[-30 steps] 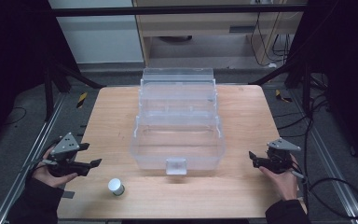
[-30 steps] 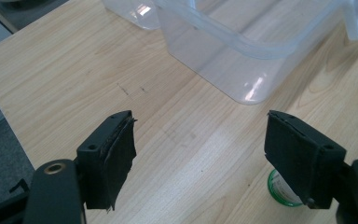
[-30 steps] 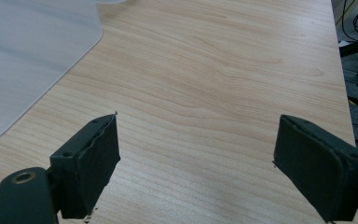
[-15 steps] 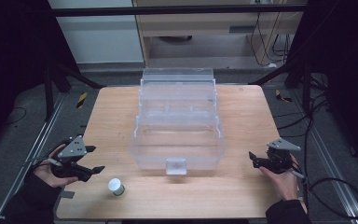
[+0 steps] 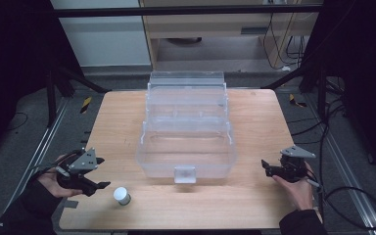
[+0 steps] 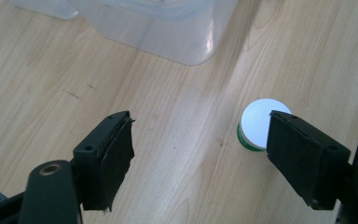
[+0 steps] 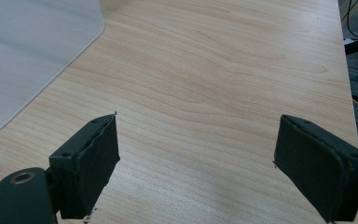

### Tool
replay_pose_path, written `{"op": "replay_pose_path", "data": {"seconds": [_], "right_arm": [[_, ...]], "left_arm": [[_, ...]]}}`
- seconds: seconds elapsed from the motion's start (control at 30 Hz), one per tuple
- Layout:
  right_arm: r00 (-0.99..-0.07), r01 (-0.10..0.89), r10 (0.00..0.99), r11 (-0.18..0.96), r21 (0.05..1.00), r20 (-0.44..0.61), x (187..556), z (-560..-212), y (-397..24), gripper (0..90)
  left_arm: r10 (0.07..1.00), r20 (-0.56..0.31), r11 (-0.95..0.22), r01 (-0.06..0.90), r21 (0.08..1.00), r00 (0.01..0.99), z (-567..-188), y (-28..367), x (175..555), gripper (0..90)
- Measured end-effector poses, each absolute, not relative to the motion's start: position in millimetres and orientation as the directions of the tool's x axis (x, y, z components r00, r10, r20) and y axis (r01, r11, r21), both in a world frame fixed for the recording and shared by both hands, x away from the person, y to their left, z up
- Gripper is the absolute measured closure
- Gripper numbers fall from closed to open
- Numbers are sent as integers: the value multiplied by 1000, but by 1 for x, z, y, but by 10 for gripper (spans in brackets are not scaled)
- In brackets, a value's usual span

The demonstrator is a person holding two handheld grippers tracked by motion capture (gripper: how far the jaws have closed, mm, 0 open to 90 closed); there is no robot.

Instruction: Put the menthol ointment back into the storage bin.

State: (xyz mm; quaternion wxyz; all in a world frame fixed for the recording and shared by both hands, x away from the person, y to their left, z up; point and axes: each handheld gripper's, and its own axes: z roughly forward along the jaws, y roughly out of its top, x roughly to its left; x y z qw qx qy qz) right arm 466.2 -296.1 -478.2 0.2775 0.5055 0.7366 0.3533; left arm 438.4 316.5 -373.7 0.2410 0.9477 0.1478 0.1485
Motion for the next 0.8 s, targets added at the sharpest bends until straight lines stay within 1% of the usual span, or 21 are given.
{"op": "replay_pose_path", "data": {"seconds": [0.2,0.47,0.7,0.8], "right_arm": [[-340,550,939,246,798,-55,466,-479,-296,139],[-344,559,938,245,792,-48,466,-479,-295,143],[-351,559,935,253,790,-51,467,-480,-295,147],[-356,557,932,265,787,-61,467,-480,-296,148]], "left_arm": [[289,218,-880,168,445,932,-377,310,437,220],[215,196,-913,125,388,957,-382,299,436,219],[171,164,-925,101,366,971,-387,293,434,228],[154,167,-934,88,346,974,-389,290,433,242]]}}
